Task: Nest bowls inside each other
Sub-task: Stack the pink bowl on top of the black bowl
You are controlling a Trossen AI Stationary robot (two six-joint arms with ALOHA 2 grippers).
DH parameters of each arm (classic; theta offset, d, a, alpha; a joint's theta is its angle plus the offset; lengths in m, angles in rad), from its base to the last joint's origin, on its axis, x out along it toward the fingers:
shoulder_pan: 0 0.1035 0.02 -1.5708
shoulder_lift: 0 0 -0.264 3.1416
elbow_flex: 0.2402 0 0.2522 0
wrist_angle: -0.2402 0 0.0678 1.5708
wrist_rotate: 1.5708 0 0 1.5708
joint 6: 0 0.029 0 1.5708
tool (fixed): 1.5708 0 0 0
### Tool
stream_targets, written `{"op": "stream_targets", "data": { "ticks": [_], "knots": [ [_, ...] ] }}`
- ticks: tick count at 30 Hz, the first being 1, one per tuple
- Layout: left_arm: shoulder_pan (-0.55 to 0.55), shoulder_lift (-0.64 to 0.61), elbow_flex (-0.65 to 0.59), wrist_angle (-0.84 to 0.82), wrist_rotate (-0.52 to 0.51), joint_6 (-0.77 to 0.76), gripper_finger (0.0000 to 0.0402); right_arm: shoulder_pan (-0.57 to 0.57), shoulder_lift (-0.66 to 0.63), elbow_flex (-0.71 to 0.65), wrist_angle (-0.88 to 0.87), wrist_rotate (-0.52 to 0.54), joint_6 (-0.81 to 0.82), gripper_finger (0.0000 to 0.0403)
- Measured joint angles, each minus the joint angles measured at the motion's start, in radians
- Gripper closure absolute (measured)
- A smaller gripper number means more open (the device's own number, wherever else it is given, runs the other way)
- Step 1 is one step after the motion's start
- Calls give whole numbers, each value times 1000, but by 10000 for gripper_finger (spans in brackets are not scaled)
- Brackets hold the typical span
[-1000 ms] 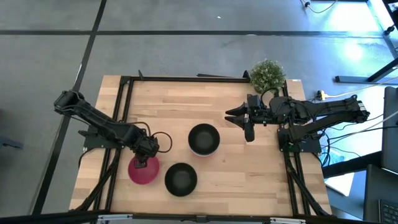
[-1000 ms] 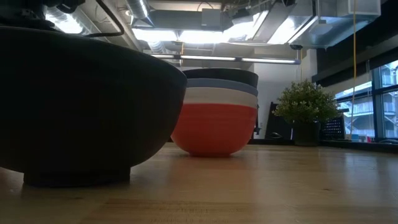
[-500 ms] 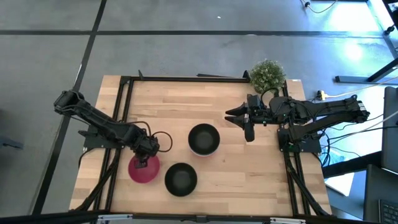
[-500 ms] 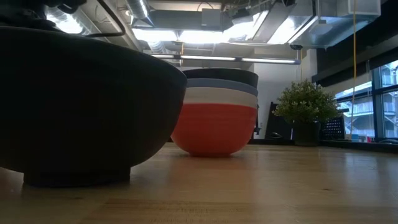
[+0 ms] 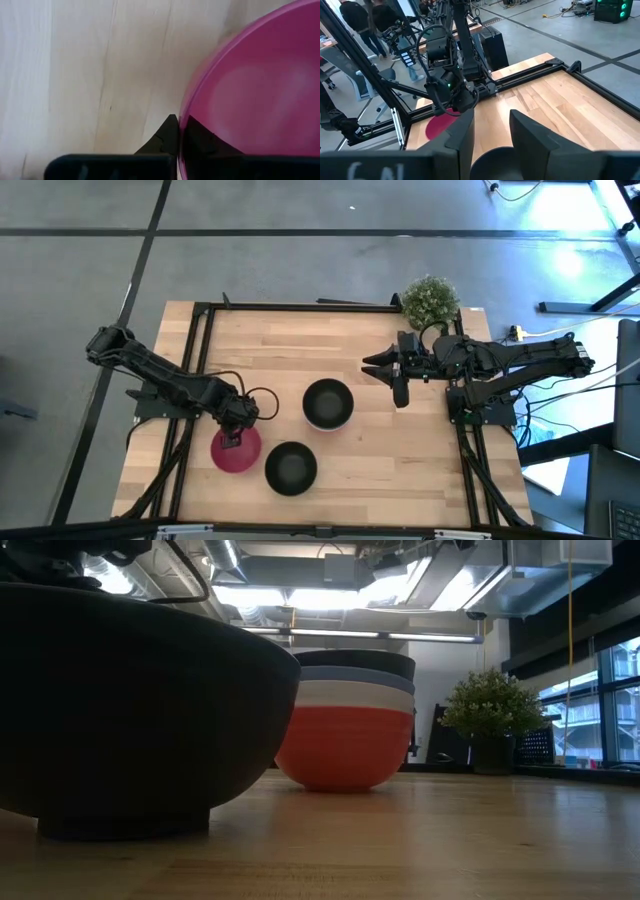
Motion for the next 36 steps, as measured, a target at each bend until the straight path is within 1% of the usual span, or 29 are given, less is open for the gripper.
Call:
{"op": "stream_targets", "data": {
  "ticks": [5,9,15,17,20,30,33,36],
  "knots": [
    [26,0,8,15,3,23,399,0,0,0,-6,1,0,277],
    [67,-4,34,-19,-5,51,399,0,0,0,-28,1,-1,277],
    [170,-23,88,-56,-8,108,399,0,0,0,-59,2,-41,277],
    [205,-36,112,-58,9,128,399,-1,0,0,-75,2,-45,277],
    [249,-48,167,-56,31,163,399,-1,0,0,-98,2,-45,277],
    [397,-48,457,-118,33,305,399,-1,0,0,-177,3,-45,277],
    [425,-26,533,-113,36,336,399,-1,0,0,-197,3,-45,277],
    [442,31,593,-115,38,367,399,-1,0,0,-200,3,-45,277]
  ]
}}
